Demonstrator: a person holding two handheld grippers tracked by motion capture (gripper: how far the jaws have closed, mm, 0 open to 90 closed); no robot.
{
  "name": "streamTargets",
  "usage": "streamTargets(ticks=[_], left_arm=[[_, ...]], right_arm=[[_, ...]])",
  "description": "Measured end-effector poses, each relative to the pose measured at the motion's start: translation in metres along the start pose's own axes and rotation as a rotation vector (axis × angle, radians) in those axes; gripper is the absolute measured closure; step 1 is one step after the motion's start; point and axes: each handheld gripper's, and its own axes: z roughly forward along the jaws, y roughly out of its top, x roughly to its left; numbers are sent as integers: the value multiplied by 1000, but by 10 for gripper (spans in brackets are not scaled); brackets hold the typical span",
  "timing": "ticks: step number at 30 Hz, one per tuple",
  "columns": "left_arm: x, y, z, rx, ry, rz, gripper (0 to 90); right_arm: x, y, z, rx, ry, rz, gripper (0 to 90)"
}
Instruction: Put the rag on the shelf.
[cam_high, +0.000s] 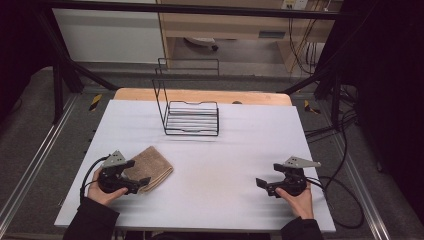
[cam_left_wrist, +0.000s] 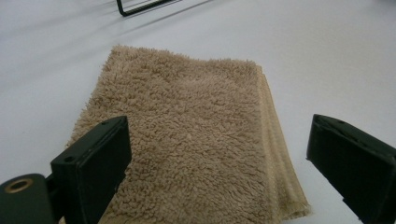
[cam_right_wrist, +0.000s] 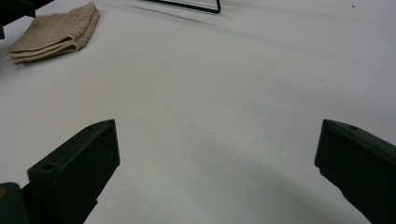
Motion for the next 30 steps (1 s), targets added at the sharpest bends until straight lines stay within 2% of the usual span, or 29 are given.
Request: streamTargets(ticks=[8, 20, 26, 27, 30], left_arm=[[-5, 4, 1, 0, 1, 8, 77], [-19, 14, 13, 29, 1, 24, 107], [-29, 25, 20, 38, 19, 41, 183], [-32, 28, 22, 41, 23, 45, 224], [-36, 32, 29, 57, 19, 58, 264]], right_arm=[[0, 0, 0, 4, -10, -5, 5], [1, -1, 1, 14, -28, -7, 6], [1, -1, 2, 15, -32, -8, 6], [1, -1, 2, 16, -34, -9, 7], [1, -1, 2, 18, -37, -12, 6]])
